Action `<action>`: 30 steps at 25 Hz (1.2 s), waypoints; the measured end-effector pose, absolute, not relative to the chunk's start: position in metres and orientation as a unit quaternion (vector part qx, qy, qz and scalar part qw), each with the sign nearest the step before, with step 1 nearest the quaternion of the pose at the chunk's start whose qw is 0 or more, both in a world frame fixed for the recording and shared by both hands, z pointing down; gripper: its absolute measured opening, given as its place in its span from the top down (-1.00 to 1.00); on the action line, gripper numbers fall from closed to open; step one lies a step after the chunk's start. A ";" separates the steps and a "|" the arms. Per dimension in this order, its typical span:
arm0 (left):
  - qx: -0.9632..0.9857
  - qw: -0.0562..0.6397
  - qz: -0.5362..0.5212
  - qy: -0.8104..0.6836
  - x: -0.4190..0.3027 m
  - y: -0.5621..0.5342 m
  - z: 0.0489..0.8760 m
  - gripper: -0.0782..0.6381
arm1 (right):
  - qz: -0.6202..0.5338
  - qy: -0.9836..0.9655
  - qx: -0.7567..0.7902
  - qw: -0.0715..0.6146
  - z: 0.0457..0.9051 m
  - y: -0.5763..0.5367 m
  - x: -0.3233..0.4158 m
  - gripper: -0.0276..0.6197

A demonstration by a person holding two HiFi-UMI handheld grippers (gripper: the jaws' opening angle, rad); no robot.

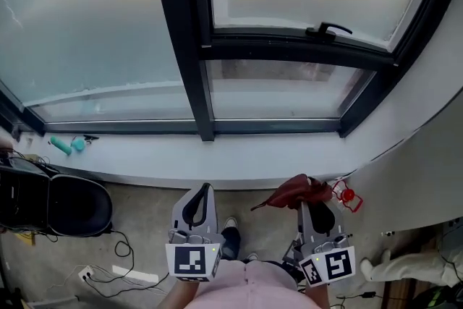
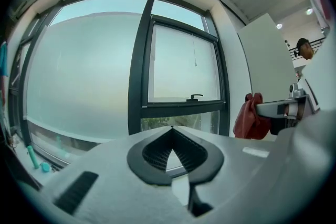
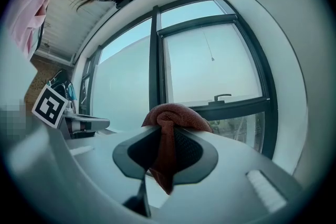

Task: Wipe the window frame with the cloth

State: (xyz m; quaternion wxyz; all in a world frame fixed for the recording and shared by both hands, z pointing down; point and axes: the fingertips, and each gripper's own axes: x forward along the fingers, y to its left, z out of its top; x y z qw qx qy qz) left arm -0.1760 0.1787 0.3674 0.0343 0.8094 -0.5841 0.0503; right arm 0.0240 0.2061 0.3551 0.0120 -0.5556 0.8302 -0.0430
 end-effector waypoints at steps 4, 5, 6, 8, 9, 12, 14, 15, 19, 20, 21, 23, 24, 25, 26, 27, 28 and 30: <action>0.814 0.023 0.050 -0.578 -0.196 0.139 0.358 0.79 | -0.036 0.827 -0.560 0.020 0.344 0.172 0.001 0.69; 0.814 0.024 0.050 -0.578 -0.200 0.130 0.358 0.79 | -0.034 0.827 -0.560 0.021 0.343 0.165 -0.004 0.69; 0.814 0.025 0.048 -0.579 -0.204 0.123 0.359 0.79 | -0.033 0.828 -0.559 0.020 0.342 0.159 -0.009 0.69; 0.814 0.029 0.045 -0.579 -0.209 0.112 0.360 0.79 | -0.033 0.829 -0.558 0.016 0.341 0.150 -0.016 0.69; 0.814 0.032 0.044 -0.579 -0.211 0.109 0.361 0.79 | -0.033 0.829 -0.558 0.014 0.341 0.145 -0.018 0.69; 0.815 0.039 0.044 -0.577 -0.212 0.095 0.362 0.79 | -0.031 0.826 -0.563 0.012 0.337 0.130 -0.020 0.70; 0.813 0.044 0.043 -0.579 -0.214 0.086 0.364 0.79 | -0.031 0.826 -0.563 0.011 0.336 0.120 -0.020 0.70; 0.812 0.046 0.041 -0.581 -0.214 0.082 0.364 0.79 | -0.031 0.827 -0.561 0.010 0.336 0.115 -0.020 0.70; 0.802 0.055 0.040 -0.593 -0.213 0.065 0.369 0.79 | -0.036 0.835 -0.549 0.007 0.339 0.090 -0.019 0.70; 0.799 0.057 0.041 -0.597 -0.213 0.060 0.370 0.79 | -0.038 0.837 -0.545 0.007 0.340 0.083 -0.018 0.70; 0.797 0.058 0.042 -0.599 -0.211 0.054 0.370 0.79 | -0.039 0.840 -0.542 0.007 0.340 0.077 -0.018 0.70; 0.794 0.056 0.040 -0.604 -0.207 0.043 0.367 0.79 | -0.039 0.844 -0.535 0.008 0.338 0.063 -0.015 0.70; 0.793 0.053 0.039 -0.606 -0.204 0.036 0.365 0.79 | -0.038 0.846 -0.531 0.010 0.336 0.055 -0.013 0.70; 0.792 0.050 0.037 -0.608 -0.200 0.029 0.362 0.79 | -0.036 0.848 -0.528 0.013 0.333 0.048 -0.010 0.70; 0.790 0.047 0.035 -0.610 -0.196 0.022 0.359 0.79 | -0.034 0.851 -0.525 0.017 0.331 0.040 -0.007 0.70; 0.789 0.044 0.033 -0.611 -0.192 0.015 0.357 0.79 | -0.031 0.852 -0.522 0.020 0.329 0.033 -0.003 0.70; 0.789 0.040 0.031 -0.613 -0.186 0.009 0.355 0.79 | -0.028 0.854 -0.519 0.023 0.328 0.026 0.002 0.70; 0.788 0.034 0.028 -0.614 -0.177 0.001 0.352 0.79 | -0.021 0.856 -0.516 0.025 0.326 0.015 0.011 0.70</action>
